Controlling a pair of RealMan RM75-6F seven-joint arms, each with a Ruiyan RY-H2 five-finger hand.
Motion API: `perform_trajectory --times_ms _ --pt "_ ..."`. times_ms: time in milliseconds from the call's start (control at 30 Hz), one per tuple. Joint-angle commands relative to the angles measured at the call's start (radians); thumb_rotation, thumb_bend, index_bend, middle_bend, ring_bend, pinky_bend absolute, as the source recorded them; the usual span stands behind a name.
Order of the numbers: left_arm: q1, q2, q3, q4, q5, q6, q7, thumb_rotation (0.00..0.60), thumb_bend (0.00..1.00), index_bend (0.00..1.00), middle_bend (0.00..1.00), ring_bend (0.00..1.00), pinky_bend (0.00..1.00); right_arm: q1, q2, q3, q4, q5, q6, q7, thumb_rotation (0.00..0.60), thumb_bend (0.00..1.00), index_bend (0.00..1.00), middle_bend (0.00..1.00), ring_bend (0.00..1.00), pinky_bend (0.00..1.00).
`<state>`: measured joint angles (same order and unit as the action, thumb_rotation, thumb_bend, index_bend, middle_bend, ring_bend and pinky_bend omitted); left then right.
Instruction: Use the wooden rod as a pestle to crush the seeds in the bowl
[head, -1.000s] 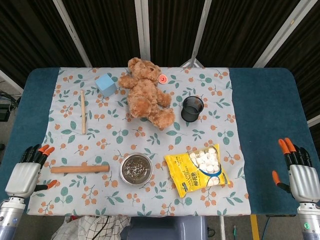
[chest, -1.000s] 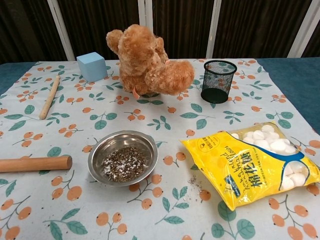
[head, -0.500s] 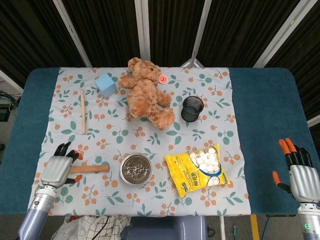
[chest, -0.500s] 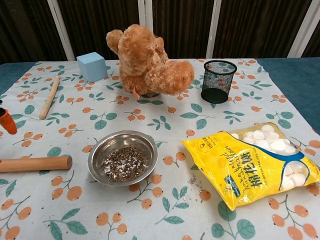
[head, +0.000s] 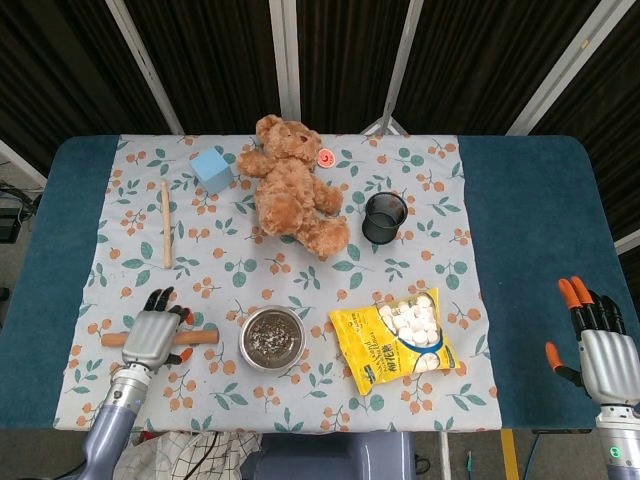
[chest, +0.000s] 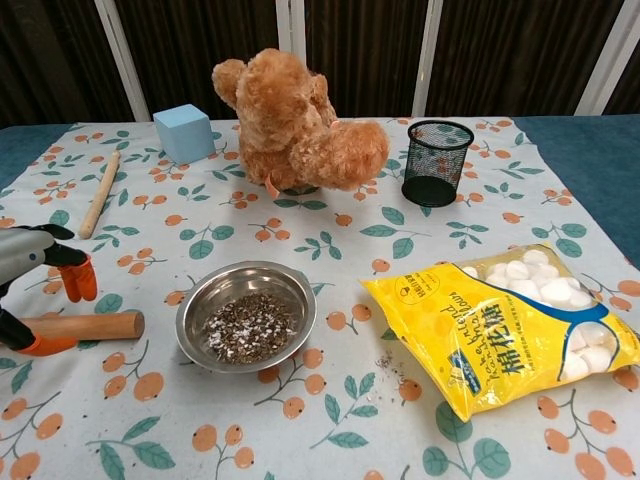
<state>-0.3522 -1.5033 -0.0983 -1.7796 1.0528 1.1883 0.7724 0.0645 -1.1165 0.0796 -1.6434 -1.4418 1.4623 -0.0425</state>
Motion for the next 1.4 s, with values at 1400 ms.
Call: perform_trajectory --times_ms 1400 --pt "-0.113 -0.08 0.029 0.031 -0.121 0.033 0.062 0.6 0.39 0.47 0.52 0.05 0.01 0.003 0.002 0.001 -0.004 0.006 -0.006 -0.004 0.6 0.42 0.0 0.0 0.0 0.0"
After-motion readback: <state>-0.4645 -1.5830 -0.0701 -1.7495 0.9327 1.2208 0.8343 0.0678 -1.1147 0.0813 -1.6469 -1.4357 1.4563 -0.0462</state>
